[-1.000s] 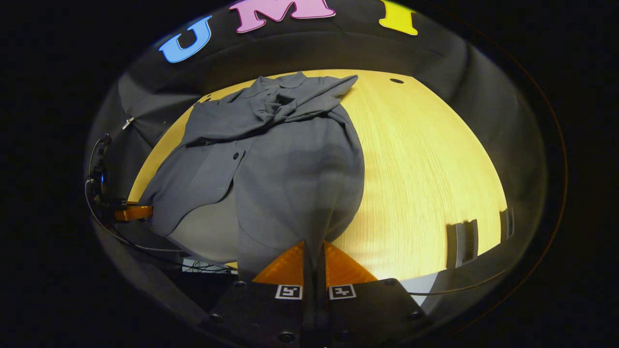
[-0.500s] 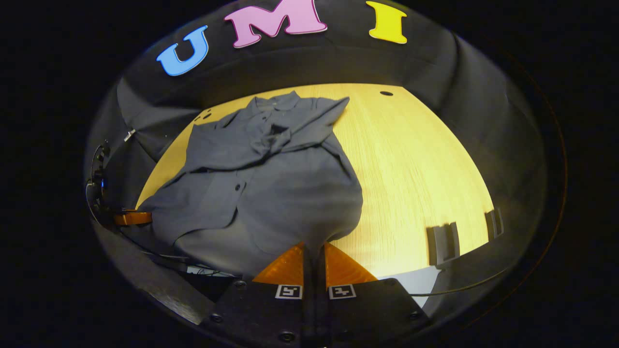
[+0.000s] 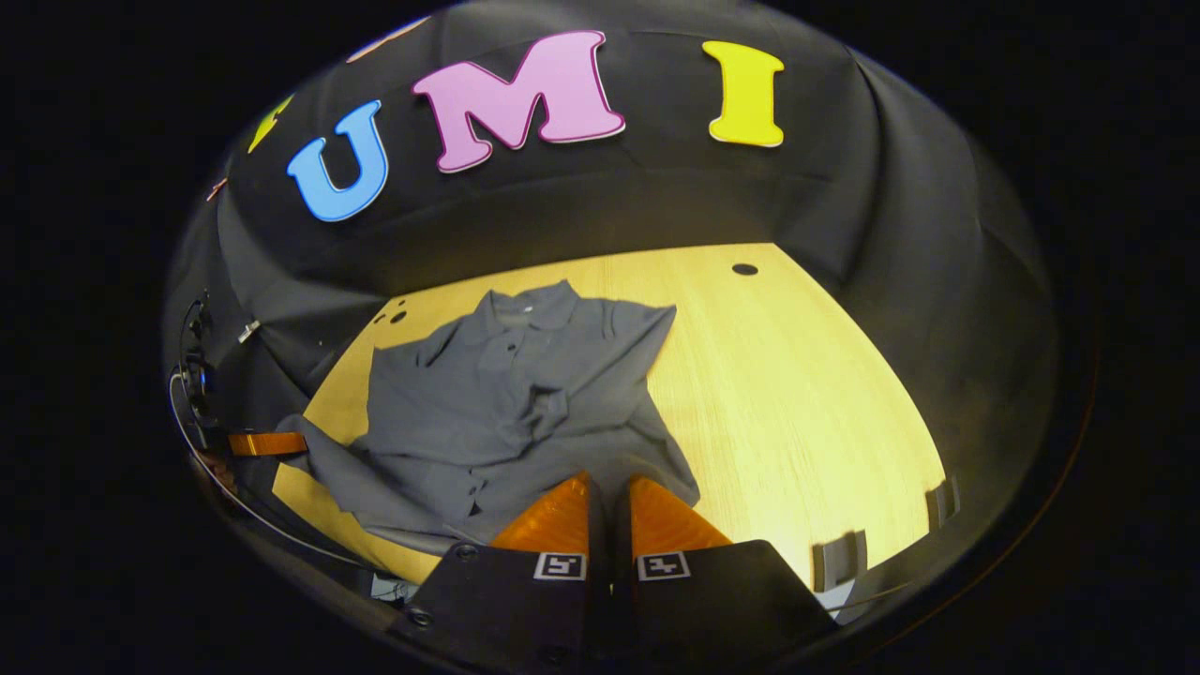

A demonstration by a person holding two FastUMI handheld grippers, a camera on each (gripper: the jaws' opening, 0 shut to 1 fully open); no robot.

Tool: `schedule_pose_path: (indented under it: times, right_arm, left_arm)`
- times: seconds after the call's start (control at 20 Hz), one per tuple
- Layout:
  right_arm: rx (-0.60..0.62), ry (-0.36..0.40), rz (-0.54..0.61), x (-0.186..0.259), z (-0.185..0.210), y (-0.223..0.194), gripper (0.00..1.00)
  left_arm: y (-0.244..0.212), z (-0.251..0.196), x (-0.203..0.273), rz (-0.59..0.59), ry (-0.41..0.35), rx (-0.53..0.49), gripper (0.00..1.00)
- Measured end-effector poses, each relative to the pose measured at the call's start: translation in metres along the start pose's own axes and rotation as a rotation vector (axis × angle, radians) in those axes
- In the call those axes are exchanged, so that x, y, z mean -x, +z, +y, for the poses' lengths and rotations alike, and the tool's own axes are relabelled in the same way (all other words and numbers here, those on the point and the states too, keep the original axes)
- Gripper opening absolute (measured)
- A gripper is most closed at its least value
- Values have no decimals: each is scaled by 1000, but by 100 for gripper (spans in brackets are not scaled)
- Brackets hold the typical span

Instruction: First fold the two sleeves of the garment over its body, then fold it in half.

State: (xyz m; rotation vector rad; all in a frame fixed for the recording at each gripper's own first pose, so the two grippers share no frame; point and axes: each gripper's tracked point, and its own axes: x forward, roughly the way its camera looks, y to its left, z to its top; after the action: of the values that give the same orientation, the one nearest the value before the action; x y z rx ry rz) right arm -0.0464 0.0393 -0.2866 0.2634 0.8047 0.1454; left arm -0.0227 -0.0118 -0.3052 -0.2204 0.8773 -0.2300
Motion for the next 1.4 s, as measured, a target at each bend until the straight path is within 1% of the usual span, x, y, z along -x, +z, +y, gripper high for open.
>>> schedule_pose_path:
  times: [0.2,0.35,0.55,0.8,0.85,0.9,0.95,1.2,1.4]
  right_arm:
    - [-30,-2,-68,-25,-3,39,5]
    - [-4,5,-101,-44,-1,63,5]
    - [-15,1,-142,-71,-5,94,5]
    - [-25,-25,-161,-114,-18,123,5]
    - [-28,-30,-168,-123,-20,130,5]
    - [-30,-33,-171,-132,-22,136,5]
    - [-35,-35,-174,-140,-23,141,5]
    - [-58,-40,-159,-189,-31,153,5]
    - [-62,-53,-136,-228,-38,152,5]
  left_arm:
    - [45,3,-20,-76,17,9,6]
    - [86,-1,-32,-141,17,18,6]
    - [126,1,-51,-196,25,34,5]
    - [157,14,-86,-225,53,96,5]
    - [162,17,-92,-225,58,108,2]
    - [167,21,-101,-226,65,116,5]
    - [172,24,-108,-230,71,119,5]
    - [195,39,-153,-224,105,101,5]
    - [198,49,-193,-198,140,52,5]
